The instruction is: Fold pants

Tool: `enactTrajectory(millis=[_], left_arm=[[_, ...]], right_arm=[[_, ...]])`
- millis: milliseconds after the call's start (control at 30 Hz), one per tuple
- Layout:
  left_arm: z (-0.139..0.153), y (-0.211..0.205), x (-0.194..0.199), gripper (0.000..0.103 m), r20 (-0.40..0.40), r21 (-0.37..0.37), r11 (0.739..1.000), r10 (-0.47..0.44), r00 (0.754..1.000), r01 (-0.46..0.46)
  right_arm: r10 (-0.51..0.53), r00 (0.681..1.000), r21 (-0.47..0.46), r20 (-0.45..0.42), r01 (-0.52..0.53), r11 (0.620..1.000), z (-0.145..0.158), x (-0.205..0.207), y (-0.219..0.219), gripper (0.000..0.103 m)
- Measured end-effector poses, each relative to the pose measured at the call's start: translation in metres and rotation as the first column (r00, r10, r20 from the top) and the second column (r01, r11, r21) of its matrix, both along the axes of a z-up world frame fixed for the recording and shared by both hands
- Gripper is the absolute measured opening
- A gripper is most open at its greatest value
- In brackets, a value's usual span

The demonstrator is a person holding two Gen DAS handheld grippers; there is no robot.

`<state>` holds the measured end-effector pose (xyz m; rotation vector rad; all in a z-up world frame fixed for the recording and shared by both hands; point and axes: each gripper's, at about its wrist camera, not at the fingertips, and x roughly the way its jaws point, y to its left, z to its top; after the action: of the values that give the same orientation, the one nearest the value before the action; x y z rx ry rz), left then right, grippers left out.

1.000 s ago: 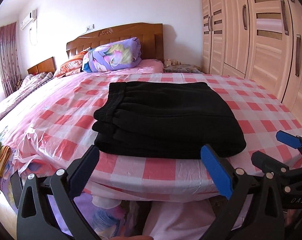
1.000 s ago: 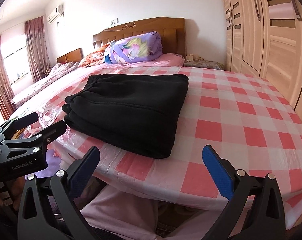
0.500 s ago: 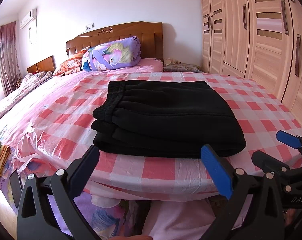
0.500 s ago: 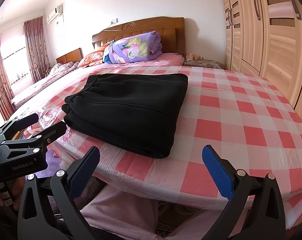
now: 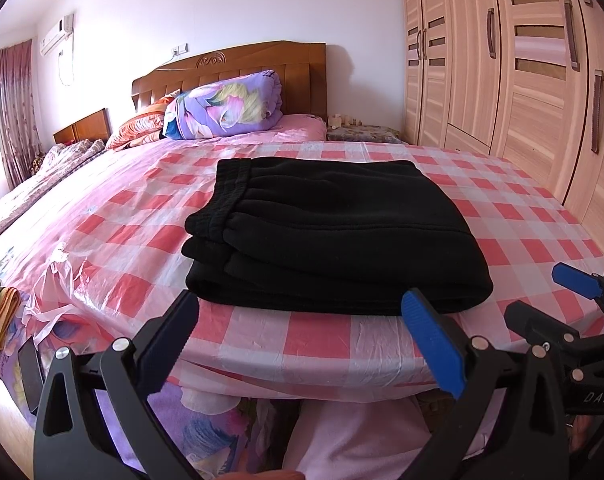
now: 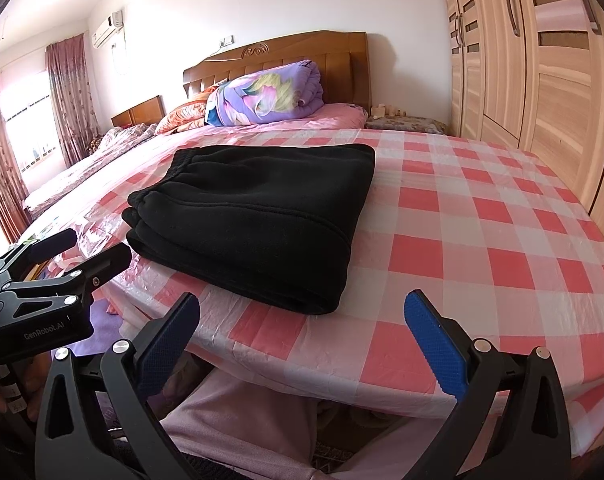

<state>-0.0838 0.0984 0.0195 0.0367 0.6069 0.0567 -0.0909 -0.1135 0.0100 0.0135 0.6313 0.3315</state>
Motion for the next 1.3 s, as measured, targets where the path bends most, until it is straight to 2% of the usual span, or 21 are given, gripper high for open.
enactTrajectory(millis=[1300], left_arm=[[0.0003,-0.0001,0.0014,0.101,-0.016,-0.008,1.0,0.008,1.0,-0.009]], right_arm=[[-0.007,1.0,0.009,-0.006,0.007,1.0,-0.0025,-0.0024,0.0023,0.099]])
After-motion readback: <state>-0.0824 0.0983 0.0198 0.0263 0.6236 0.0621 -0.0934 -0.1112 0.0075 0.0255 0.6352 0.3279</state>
